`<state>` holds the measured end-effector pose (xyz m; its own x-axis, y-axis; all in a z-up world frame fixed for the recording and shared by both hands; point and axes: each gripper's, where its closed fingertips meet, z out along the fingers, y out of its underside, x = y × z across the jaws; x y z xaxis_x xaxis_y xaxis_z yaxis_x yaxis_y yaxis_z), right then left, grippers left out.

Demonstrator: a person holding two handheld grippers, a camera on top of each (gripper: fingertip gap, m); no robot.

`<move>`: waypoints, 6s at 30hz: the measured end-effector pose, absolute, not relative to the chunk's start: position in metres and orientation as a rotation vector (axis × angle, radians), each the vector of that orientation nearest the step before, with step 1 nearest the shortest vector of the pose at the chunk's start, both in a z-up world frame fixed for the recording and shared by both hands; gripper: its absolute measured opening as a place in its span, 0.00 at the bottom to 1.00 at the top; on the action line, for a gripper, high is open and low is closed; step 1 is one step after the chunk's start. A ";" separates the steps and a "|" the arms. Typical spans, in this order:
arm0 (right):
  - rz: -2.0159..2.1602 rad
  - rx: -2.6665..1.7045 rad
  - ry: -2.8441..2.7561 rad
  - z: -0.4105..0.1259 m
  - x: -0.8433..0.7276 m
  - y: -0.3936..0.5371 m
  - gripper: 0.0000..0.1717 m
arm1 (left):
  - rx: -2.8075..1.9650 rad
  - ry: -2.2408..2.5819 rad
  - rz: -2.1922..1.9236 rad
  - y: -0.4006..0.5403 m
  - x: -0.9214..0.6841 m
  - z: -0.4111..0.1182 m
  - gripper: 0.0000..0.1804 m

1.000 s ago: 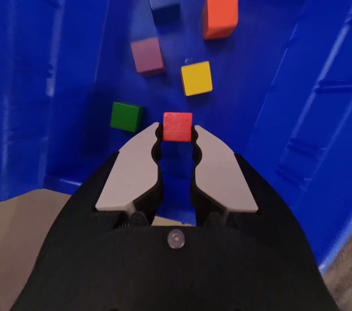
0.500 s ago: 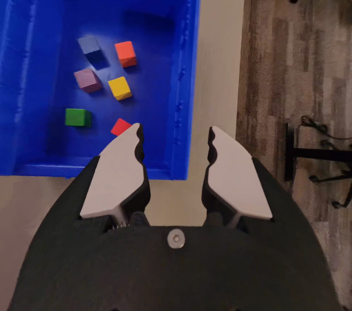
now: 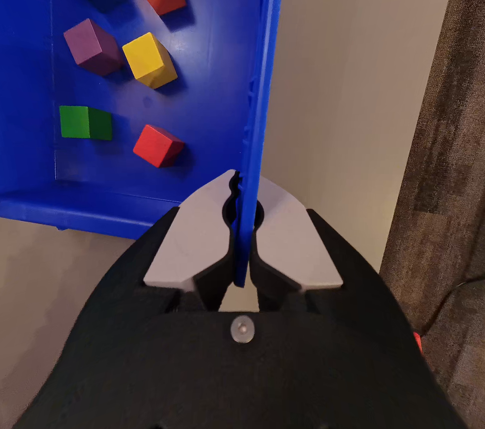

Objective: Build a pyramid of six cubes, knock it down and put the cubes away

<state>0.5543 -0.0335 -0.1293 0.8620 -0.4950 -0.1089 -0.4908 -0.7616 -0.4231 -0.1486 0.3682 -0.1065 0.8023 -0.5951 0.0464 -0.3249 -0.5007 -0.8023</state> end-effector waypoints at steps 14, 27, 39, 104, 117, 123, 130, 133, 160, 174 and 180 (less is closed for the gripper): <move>0.017 -2.634 0.746 -0.129 0.504 -0.052 0.03 | -2.338 0.699 -0.529 0.512 -0.179 -0.125 0.56; 0.052 -2.654 0.735 -0.129 0.415 -0.077 0.03 | -2.322 0.799 -0.677 0.518 -0.161 -0.132 0.03; -0.112 -2.632 0.757 -0.128 0.315 -0.098 0.05 | -2.301 0.882 -0.646 0.518 -0.162 -0.132 0.03; 0.219 -2.177 -1.196 -0.058 0.002 0.120 0.24 | -2.058 0.319 -0.360 0.400 -0.484 0.038 0.04; 0.235 -2.094 -2.029 -0.161 -0.069 0.094 0.16 | -2.083 0.258 -0.390 0.394 -0.493 0.022 0.05; 0.209 -2.225 -1.870 -0.162 -0.104 0.158 0.16 | -2.073 0.228 -0.371 0.391 -0.512 0.031 0.05; 0.142 -2.484 -1.500 -0.163 -0.144 0.284 0.15 | -2.055 0.186 -0.360 0.390 -0.535 0.043 0.05; 0.123 -2.560 -1.360 -0.163 -0.153 0.334 0.15 | -2.050 0.182 -0.363 0.387 -0.539 0.048 0.05; 0.851 -1.648 -0.317 0.083 -0.080 0.156 0.43 | -1.655 0.901 -0.731 0.306 -0.276 0.136 0.04; 0.445 -1.785 0.396 -0.006 0.110 -0.084 0.44 | -1.518 1.514 -1.276 0.126 0.074 0.033 0.05; 0.436 -1.864 0.569 -0.054 0.139 -0.121 0.43 | -1.649 1.580 -1.341 0.084 0.141 -0.036 0.05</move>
<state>0.1391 -0.1214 -0.0540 0.8179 -0.1773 -0.5474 -0.5747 -0.2984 -0.7620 0.1412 0.0843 -0.0361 -0.1514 -0.9386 0.3102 -0.4586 -0.2113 -0.8632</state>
